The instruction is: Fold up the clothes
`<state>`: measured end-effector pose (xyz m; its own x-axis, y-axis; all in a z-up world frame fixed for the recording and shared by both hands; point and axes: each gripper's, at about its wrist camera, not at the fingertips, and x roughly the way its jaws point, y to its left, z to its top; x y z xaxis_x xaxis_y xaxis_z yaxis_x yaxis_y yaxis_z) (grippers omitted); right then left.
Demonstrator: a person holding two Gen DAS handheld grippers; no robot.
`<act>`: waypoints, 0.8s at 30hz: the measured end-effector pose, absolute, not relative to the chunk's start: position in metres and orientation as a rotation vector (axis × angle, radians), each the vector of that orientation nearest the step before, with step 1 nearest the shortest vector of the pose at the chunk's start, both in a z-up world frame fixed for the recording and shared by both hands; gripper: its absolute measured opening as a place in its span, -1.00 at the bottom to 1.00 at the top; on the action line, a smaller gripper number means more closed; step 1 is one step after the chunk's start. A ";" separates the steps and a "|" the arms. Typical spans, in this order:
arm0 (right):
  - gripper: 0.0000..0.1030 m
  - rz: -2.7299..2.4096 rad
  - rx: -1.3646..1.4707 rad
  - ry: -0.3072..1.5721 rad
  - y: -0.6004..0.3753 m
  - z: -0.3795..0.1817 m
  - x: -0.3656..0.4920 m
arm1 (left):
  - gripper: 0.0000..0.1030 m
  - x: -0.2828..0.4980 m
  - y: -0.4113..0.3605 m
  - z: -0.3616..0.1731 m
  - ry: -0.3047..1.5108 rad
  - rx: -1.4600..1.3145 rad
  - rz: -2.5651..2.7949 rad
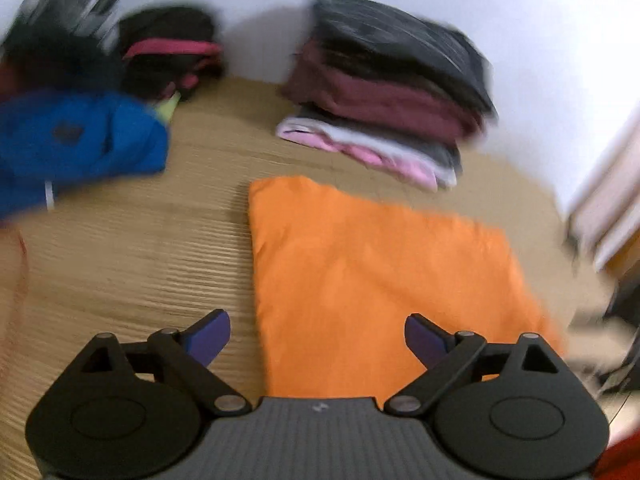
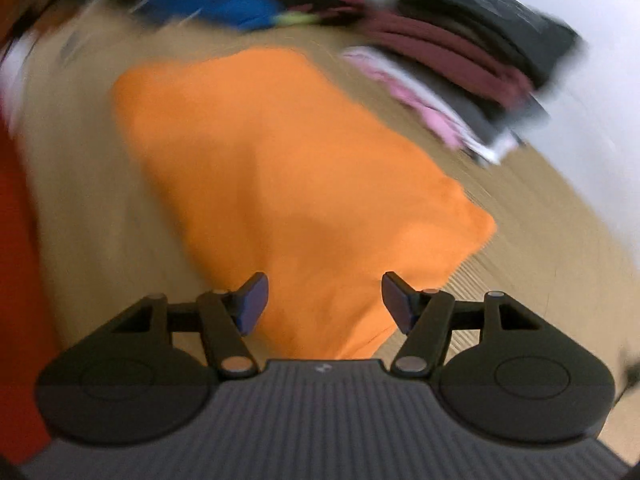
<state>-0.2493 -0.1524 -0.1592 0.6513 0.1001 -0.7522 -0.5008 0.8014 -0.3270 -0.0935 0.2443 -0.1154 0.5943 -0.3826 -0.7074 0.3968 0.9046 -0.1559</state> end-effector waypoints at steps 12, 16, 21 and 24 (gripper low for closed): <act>0.23 0.267 -1.216 0.700 -0.098 -0.226 -0.249 | 0.86 -0.154 0.198 -0.165 0.643 0.864 -0.657; 0.17 0.227 -1.308 0.670 -0.093 -0.237 -0.243 | 0.85 -0.166 0.179 -0.184 0.481 1.119 -0.751; -0.67 0.212 -1.304 0.732 -0.088 -0.246 -0.237 | 0.04 -0.163 0.165 -0.194 0.414 1.268 -0.773; -0.83 0.221 -1.361 0.739 -0.085 -0.259 -0.243 | -0.86 -0.163 0.164 -0.208 0.452 1.343 -0.769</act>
